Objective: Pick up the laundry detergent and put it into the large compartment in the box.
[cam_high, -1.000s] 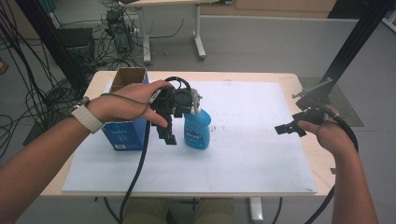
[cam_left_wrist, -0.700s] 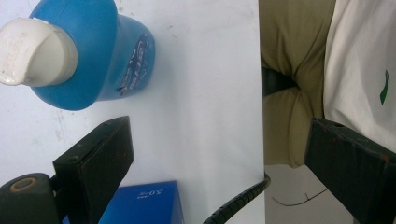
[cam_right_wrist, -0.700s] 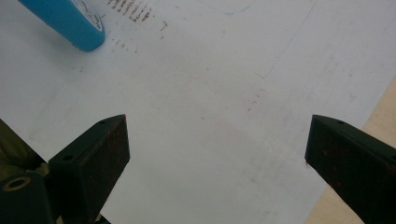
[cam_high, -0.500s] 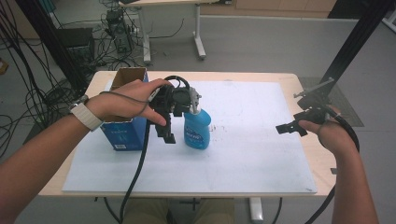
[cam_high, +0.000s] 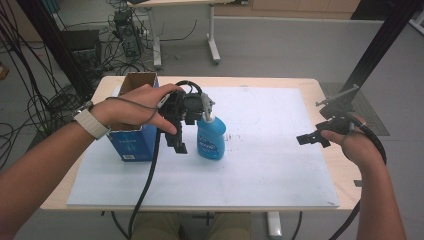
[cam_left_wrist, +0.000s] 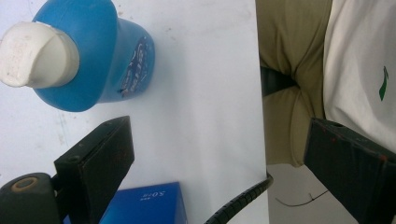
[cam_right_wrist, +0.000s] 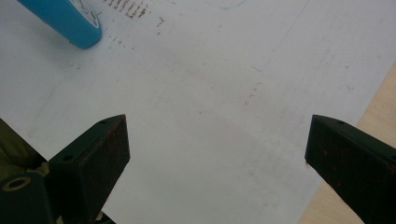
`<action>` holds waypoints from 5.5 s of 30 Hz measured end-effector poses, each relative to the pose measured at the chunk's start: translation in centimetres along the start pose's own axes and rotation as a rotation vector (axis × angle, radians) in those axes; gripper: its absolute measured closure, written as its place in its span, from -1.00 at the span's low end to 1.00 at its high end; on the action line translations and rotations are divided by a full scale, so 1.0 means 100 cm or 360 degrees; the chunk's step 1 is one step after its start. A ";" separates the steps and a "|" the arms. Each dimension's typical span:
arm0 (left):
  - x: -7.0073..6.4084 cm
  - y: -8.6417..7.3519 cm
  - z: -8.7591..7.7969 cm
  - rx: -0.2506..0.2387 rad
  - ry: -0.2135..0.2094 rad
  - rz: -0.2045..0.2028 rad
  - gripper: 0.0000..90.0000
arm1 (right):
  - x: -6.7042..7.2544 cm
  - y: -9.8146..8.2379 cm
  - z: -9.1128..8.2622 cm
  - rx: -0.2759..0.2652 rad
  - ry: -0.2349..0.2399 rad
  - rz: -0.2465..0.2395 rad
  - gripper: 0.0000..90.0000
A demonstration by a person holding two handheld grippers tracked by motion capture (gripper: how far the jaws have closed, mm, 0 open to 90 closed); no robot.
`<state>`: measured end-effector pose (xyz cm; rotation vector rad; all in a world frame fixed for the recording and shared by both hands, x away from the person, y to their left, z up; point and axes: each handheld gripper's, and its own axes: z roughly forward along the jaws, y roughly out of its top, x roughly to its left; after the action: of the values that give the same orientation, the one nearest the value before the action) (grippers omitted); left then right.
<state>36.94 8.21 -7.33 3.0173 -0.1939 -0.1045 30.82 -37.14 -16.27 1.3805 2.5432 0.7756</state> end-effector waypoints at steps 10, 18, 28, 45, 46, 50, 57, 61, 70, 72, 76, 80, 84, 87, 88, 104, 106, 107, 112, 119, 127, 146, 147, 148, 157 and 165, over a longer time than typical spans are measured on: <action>-0.001 -0.001 -0.003 0.0001 -0.0001 0.0047 -0.80 | 0.000 -0.001 0.000 0.0007 0.0000 0.0005 -0.85; 0.000 0.000 -0.012 0.0004 0.0001 0.0116 -0.82 | -0.001 -0.005 0.001 0.0012 -0.0014 0.0039 -0.86; 0.007 0.007 -0.031 -0.0010 0.0050 0.0258 -0.82 | 0.001 -0.013 -0.006 -0.0002 -0.0031 0.0082 -0.85; 0.038 0.026 -0.034 0.0017 0.0047 0.0385 -0.83 | 0.015 -0.034 -0.019 -0.0055 -0.0049 0.0126 -0.85; 0.038 0.026 -0.034 0.0017 0.0047 0.0385 -0.82 | 0.015 -0.034 -0.019 -0.0055 -0.0049 0.0126 -0.85; 0.046 0.031 -0.029 0.0040 0.0063 0.0423 -0.83 | 0.018 -0.035 -0.017 -0.0055 -0.0047 0.0126 -0.85; 0.058 0.038 -0.024 0.0044 0.0050 0.0470 -0.83 | 0.021 -0.035 -0.022 -0.0066 -0.0058 0.0118 -0.85; 0.062 0.042 -0.022 0.0055 0.0037 0.0486 -0.84 | 0.022 -0.035 -0.024 -0.0076 -0.0063 0.0118 -0.85; 0.074 0.052 -0.009 0.0108 0.0018 0.0528 -0.83 | 0.022 -0.036 -0.026 -0.0074 -0.0076 0.0139 -0.85; 0.075 0.053 -0.008 0.0105 0.0015 0.0529 -0.83 | 0.022 -0.036 -0.026 -0.0073 -0.0077 0.0141 -0.85; 0.075 0.056 -0.005 0.0115 0.0015 0.0543 -0.82 | 0.023 -0.035 -0.028 -0.0080 -0.0084 0.0146 -0.85; 0.078 0.056 -0.004 0.0112 0.0014 0.0547 -0.83 | 0.024 -0.036 -0.030 -0.0084 -0.0090 0.0144 -0.85; 0.077 0.057 -0.003 0.0105 0.0016 0.0556 -0.82 | 0.024 -0.036 -0.031 -0.0080 -0.0094 0.0149 -0.85; 0.078 0.059 -0.003 0.0116 0.0016 0.0564 -0.82 | 0.024 -0.036 -0.031 -0.0079 -0.0095 0.0150 -0.85; 0.078 0.059 -0.003 0.0116 0.0016 0.0564 -0.82 | 0.024 -0.036 -0.031 -0.0079 -0.0095 0.0150 -0.85; 0.079 0.060 0.000 0.0113 0.0016 0.0544 -0.82 | 0.021 -0.038 -0.027 -0.0081 -0.0090 0.0166 -0.85; 0.079 0.060 0.000 0.0113 0.0020 0.0543 -0.81 | 0.021 -0.038 -0.027 -0.0080 -0.0089 0.0165 -0.85; 0.079 0.061 0.000 0.0119 0.0019 0.0548 -0.81 | 0.021 -0.038 -0.027 -0.0078 -0.0090 0.0162 -0.85; 0.078 0.061 0.000 0.0116 0.0021 0.0546 -0.81 | 0.021 -0.037 -0.028 -0.0084 -0.0090 0.0161 -0.85; 0.079 0.059 0.000 0.0109 0.0024 0.0542 -0.81 | 0.020 -0.037 -0.026 -0.0081 -0.0086 0.0160 -0.85; 0.080 0.059 0.000 0.0111 0.0020 0.0531 -0.80 | 0.019 -0.036 -0.026 -0.0084 -0.0087 0.0164 -0.86; 0.079 0.056 -0.001 0.0099 0.0034 0.0522 -0.80 | 0.019 -0.037 -0.027 -0.0090 -0.0086 0.0165 -0.85; 0.079 0.056 -0.002 0.0104 0.0033 0.0522 -0.80 | 0.019 -0.037 -0.027 -0.0086 -0.0085 0.0165 -0.85; 0.079 0.056 -0.002 0.0103 0.0034 0.0522 -0.80 | 0.019 -0.037 -0.027 -0.0087 -0.0085 0.0167 -0.85; 0.079 0.054 -0.002 0.0097 0.0038 0.0516 -0.80 | 0.019 -0.038 -0.028 -0.0085 -0.0091 0.0169 -0.85; 0.079 0.056 -0.001 0.0102 0.0035 0.0522 -0.80 | 0.018 -0.037 -0.025 -0.0084 -0.0084 0.0166 -0.85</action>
<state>44.07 1.69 -7.01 2.9978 -0.6959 -0.0358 26.16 -38.18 -15.77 1.5060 2.4104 0.8061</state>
